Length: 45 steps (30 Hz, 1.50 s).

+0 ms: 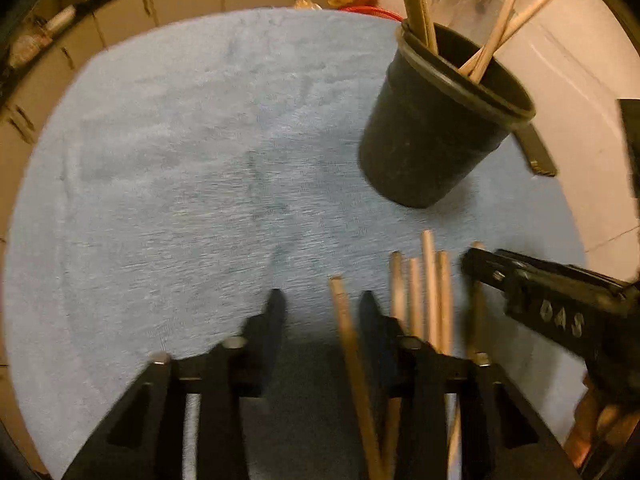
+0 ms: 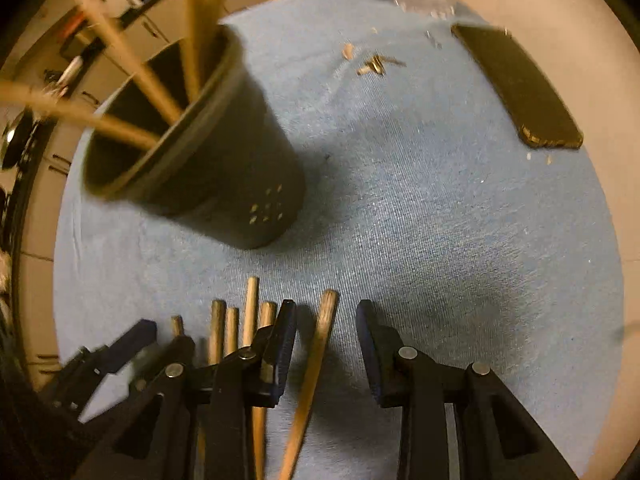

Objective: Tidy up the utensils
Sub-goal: 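Close left tool on a chopstick while right tool grasps another chopstick, then lift both held chopsticks up over the black cup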

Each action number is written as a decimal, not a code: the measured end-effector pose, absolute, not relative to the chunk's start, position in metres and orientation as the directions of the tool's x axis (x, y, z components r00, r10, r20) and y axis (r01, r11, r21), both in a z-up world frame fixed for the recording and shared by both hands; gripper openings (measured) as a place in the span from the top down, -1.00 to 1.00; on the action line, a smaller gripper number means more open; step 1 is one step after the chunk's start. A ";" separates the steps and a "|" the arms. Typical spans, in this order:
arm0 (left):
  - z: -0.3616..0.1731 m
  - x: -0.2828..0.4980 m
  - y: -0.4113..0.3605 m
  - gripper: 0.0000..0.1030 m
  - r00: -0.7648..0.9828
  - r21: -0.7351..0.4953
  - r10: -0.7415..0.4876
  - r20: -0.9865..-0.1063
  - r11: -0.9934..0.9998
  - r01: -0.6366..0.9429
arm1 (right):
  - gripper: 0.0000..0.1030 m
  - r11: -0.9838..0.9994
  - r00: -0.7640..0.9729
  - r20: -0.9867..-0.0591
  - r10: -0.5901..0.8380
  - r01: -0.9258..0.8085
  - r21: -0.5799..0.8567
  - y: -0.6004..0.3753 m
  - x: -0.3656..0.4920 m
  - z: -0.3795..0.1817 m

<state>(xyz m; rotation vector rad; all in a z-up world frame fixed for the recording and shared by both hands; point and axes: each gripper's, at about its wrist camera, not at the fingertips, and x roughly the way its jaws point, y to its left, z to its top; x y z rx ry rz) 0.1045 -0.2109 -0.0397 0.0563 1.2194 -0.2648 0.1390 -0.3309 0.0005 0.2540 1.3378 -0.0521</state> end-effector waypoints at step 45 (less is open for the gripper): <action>0.095 0.059 -0.117 0.87 0.478 -0.362 -0.417 -0.773 0.909 0.207 | 0.85 0.959 0.561 -0.797 0.223 0.021 0.283 -0.398 0.054 0.150</action>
